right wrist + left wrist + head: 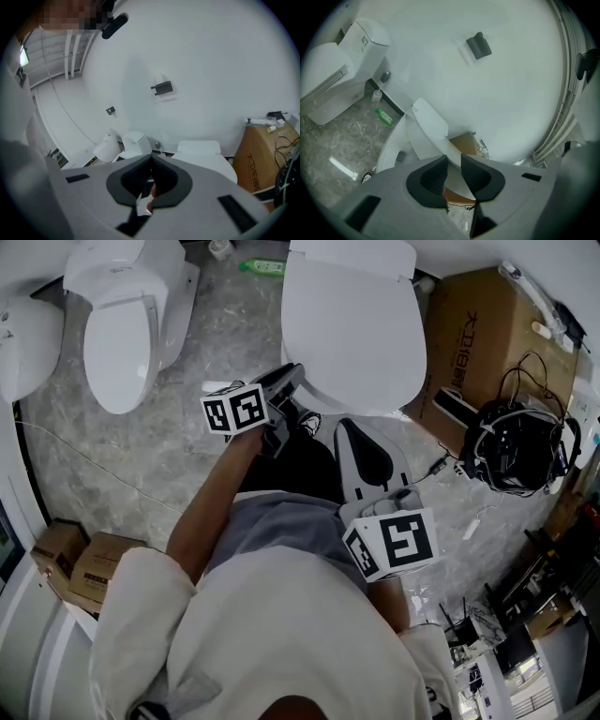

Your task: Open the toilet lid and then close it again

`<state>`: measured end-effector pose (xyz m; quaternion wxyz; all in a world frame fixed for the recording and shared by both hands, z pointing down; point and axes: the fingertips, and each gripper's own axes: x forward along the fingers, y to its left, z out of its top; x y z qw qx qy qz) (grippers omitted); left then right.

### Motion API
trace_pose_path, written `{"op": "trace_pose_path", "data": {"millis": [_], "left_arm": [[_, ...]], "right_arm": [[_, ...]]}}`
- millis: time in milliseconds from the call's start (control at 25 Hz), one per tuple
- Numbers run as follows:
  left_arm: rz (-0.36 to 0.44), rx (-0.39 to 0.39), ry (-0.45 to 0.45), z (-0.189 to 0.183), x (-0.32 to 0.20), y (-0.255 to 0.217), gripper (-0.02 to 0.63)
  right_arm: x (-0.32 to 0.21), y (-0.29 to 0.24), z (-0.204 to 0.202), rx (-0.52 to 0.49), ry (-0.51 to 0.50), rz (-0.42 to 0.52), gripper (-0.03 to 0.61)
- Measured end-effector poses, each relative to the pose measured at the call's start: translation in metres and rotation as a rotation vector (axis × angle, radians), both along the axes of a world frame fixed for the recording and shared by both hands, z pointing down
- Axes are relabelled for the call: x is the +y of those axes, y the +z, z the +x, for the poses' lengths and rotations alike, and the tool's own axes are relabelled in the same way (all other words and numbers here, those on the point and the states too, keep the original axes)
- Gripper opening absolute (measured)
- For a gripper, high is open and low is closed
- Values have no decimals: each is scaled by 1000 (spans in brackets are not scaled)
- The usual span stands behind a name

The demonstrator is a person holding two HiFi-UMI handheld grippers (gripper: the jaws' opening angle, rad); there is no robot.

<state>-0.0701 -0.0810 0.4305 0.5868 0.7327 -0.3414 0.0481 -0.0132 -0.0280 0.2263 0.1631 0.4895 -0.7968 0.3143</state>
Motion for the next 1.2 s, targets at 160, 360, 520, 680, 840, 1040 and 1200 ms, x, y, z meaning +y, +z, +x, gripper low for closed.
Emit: {"op": "trace_pose_path", "data": {"millis": [160, 360, 520, 680, 840, 1040, 1200], "left_arm": [[3, 17, 4, -1, -6, -8, 80], [19, 49, 7, 2, -16, -19, 83], [27, 70, 0, 3, -25, -29, 85], [39, 95, -9, 4, -36, -38, 87], [47, 114, -20, 5, -45, -45, 91], [61, 138, -29, 5, -56, -54, 94], [78, 165, -36, 7, -68, -65, 95]], "right_arm": [[-5, -6, -3, 3, 5, 10, 10], [-13, -11, -6, 6, 7, 26, 11], [-20, -17, -8, 7, 6, 34, 10], [-26, -18, -7, 9, 9, 39, 11], [-30, -20, -5, 10, 11, 43, 10], [-37, -24, -5, 16, 9, 53, 11], [-42, -28, -4, 21, 11, 62, 11]]}}
